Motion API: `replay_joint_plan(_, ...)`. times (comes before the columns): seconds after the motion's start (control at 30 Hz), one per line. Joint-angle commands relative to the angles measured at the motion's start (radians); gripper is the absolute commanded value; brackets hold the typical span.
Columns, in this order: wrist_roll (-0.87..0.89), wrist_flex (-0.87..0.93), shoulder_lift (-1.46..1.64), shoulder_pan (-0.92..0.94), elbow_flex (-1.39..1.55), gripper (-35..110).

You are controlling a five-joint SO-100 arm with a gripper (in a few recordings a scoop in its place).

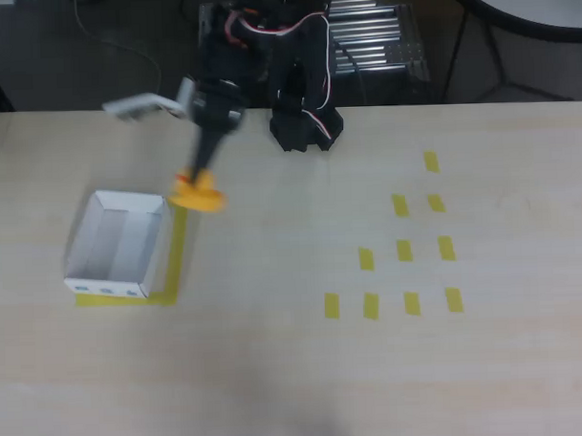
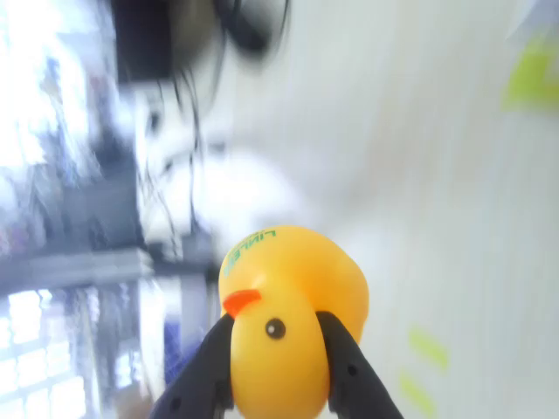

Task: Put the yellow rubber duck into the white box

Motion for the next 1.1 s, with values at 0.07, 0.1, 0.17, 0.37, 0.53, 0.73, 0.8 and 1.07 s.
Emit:
replay_joint_plan(0.07, -0.051, -0.058, -0.201, 0.325, -0.117, 0)
replay_joint_plan(0.1, -0.066, -0.052, -0.275, 0.345, -0.16, 0)
replay_joint_plan(0.17, -0.091, -0.051, -0.411, 0.376, -0.238, 0)
replay_joint_plan(0.37, -0.132, -0.071, -0.658, 0.426, -0.348, 0)
replay_joint_plan(0.53, -0.187, -0.146, -0.753, 0.434, -0.299, 0)
replay_joint_plan(0.73, -0.255, -0.181, -0.805, 0.434, -0.249, 0)
replay_joint_plan(0.8, -0.278, -0.181, -0.822, 0.43, -0.245, 10)
replay_joint_plan(1.07, -0.319, -0.212, -0.844, 0.425, -0.213, 20)
